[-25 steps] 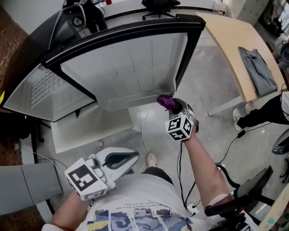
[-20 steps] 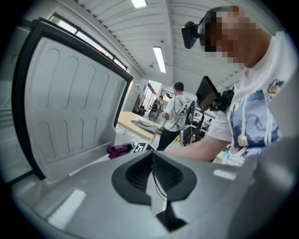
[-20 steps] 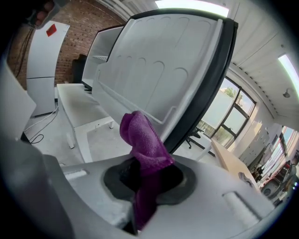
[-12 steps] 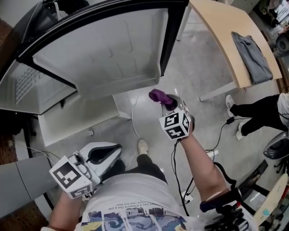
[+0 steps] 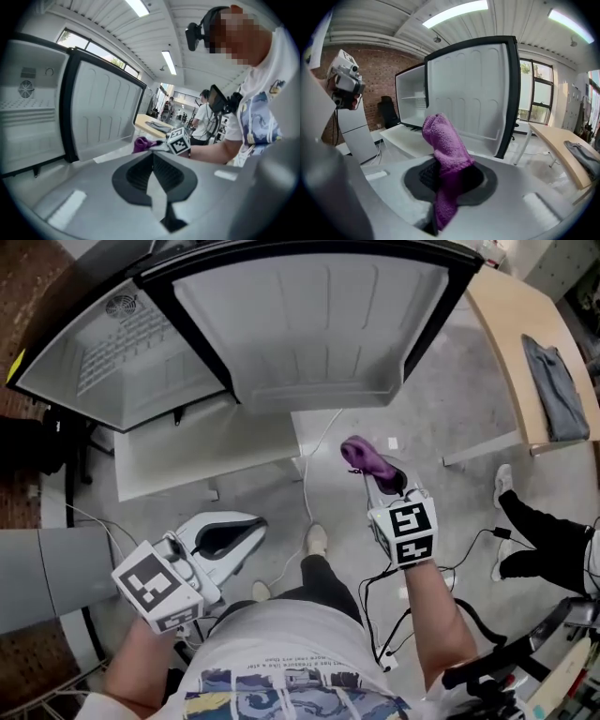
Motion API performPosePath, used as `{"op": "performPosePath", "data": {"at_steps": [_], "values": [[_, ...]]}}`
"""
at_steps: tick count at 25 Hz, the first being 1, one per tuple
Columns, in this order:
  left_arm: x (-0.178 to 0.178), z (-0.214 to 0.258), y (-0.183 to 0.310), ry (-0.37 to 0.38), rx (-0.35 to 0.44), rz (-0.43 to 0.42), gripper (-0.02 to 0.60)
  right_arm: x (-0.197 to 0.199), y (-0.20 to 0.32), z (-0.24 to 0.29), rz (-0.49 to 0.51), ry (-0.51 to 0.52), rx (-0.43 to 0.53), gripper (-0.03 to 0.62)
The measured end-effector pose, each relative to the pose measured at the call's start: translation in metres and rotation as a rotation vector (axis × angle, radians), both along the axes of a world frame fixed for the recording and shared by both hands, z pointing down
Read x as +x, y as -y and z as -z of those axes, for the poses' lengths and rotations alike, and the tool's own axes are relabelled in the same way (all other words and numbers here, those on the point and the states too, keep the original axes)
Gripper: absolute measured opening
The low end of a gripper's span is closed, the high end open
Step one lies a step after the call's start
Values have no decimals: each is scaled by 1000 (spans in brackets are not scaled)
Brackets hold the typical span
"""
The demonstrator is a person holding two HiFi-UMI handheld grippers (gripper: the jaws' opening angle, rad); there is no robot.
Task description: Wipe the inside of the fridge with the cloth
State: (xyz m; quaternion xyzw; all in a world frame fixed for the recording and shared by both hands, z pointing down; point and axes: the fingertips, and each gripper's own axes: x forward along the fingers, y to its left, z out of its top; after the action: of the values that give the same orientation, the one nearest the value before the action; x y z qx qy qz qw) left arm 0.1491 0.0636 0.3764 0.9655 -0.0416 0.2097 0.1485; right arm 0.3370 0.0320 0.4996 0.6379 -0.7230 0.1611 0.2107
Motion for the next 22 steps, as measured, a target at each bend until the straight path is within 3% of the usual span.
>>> {"op": "performPosePath", "data": {"at_steps": [8, 15, 18, 22], "values": [[-138, 9, -33, -68, 46, 122, 6, -136, -27, 48, 130, -4, 60, 52], [-275, 6, -85, -109, 64, 187, 6, -269, -87, 82, 169, 31, 107, 52], [-309, 1, -100, -124, 46, 201, 6, -312, -113, 92, 199, 43, 104, 52], [-329, 1, -116, -154, 39, 195, 6, -345, -137, 104, 231, 34, 97, 52]]}}
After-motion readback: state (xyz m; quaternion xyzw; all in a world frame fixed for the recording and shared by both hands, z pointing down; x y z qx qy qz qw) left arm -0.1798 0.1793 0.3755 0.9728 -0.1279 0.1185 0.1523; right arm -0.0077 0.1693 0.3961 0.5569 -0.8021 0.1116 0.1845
